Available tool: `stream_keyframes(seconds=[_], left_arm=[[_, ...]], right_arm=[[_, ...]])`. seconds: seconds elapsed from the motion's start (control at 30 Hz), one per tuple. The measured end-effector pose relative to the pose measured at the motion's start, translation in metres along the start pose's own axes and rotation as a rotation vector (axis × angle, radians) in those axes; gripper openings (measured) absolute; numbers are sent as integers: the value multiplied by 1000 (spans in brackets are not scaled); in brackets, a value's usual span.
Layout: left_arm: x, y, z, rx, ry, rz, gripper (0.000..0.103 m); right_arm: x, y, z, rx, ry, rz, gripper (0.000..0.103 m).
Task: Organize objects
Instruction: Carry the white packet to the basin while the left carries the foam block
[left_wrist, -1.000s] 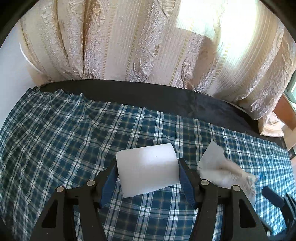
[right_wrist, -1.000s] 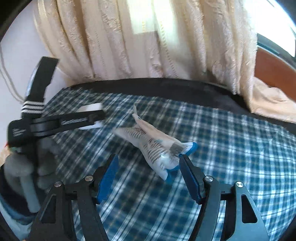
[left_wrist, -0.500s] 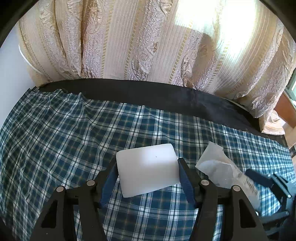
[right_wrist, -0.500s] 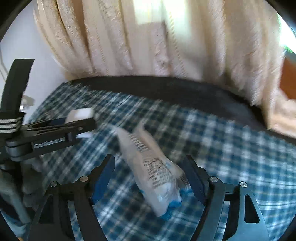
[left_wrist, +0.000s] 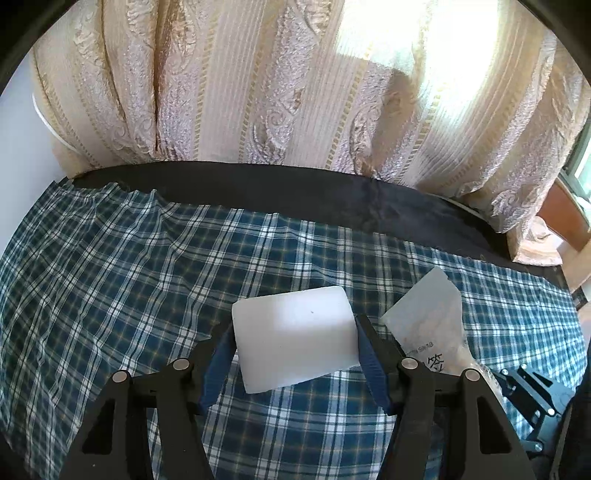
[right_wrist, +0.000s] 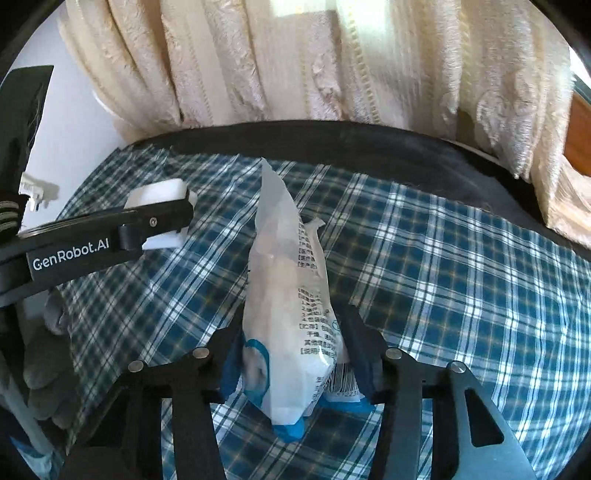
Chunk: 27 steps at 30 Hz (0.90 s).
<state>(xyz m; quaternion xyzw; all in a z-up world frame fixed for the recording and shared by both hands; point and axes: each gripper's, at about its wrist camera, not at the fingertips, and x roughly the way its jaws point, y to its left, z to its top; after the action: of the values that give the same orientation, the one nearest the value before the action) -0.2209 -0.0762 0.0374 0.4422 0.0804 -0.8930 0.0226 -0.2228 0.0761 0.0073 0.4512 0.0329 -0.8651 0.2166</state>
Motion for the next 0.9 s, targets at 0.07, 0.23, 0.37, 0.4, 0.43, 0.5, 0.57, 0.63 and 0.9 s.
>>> stream_keyframes(seconds=[0.07, 0.23, 0.37, 0.4, 0.43, 0.5, 0.57, 0.63, 0.9], left_arm=[[-4, -3, 1, 8, -5, -14, 66], [-15, -12, 0, 30, -22, -49, 66], [-25, -21, -2, 57, -35, -85, 66], [-28, -24, -3, 65, -40, -95, 66], [-32, -26, -4, 75, -46, -107, 66], [-39, -31, -6, 91, -58, -128, 66], [-47, -37, -8, 111, -70, -154, 66], [-56, -43, -10, 133, -82, -180, 66], [-82, -71, -26, 219, -110, -262, 66]], right_arm=[[-5, -2, -3, 28, -10, -9, 47], [-31, -9, -18, 102, -53, -8, 47], [-56, -13, -34, 143, -77, -11, 47], [-62, -13, -38, 155, -83, -12, 47], [-69, -14, -44, 169, -94, -12, 47], [-83, -17, -55, 201, -109, -14, 47], [-96, -18, -65, 225, -129, -19, 47], [-111, -20, -77, 255, -150, -26, 47], [-162, -39, -124, 380, -216, -88, 47]])
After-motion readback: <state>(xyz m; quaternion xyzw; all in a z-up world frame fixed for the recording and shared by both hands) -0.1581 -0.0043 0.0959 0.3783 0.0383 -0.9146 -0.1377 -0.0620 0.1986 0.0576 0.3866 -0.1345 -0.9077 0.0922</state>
